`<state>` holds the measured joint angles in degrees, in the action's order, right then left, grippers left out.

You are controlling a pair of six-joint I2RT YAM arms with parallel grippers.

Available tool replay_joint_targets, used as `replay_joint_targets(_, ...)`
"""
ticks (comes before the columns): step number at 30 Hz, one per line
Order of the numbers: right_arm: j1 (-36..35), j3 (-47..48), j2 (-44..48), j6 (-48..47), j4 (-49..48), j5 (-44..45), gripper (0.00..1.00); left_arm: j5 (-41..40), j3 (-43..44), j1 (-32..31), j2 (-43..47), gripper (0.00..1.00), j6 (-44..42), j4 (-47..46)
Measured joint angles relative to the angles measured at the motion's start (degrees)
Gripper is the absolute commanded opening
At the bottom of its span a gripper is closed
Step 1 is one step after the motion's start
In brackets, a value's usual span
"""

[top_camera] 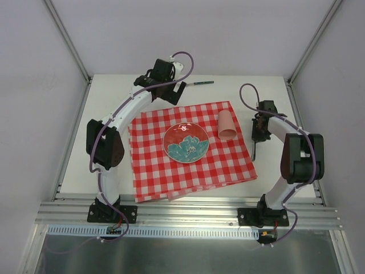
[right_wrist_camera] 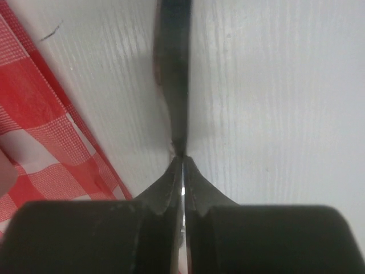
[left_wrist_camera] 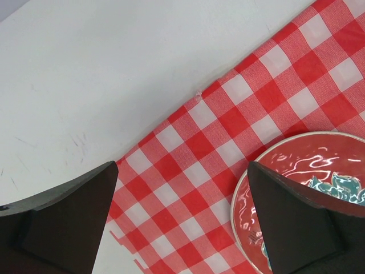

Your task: Set the dinner table for one person

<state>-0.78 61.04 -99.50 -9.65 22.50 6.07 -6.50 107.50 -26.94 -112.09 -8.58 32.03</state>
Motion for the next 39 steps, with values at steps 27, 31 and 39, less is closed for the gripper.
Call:
replay_joint_targets(27, -0.7, -7.0, 6.9, 0.5, 1.4, -0.5, 0.36, 0.3, 3.9, -0.1, -4.3, 0.99, 0.4, 0.0)
replay_joint_targets(31, -1.0, -7.4, 6.3, 0.4, -1.0, -0.2, 0.31, 0.4, 4.9, -0.1, -5.1, 0.99, 0.4, -0.1)
replay_joint_targets(39, -1.2, -4.7, 2.7, 0.3, -1.8, -0.2, 0.11, 0.4, 5.1, -0.1, -5.8, 0.99, 0.4, 0.0)
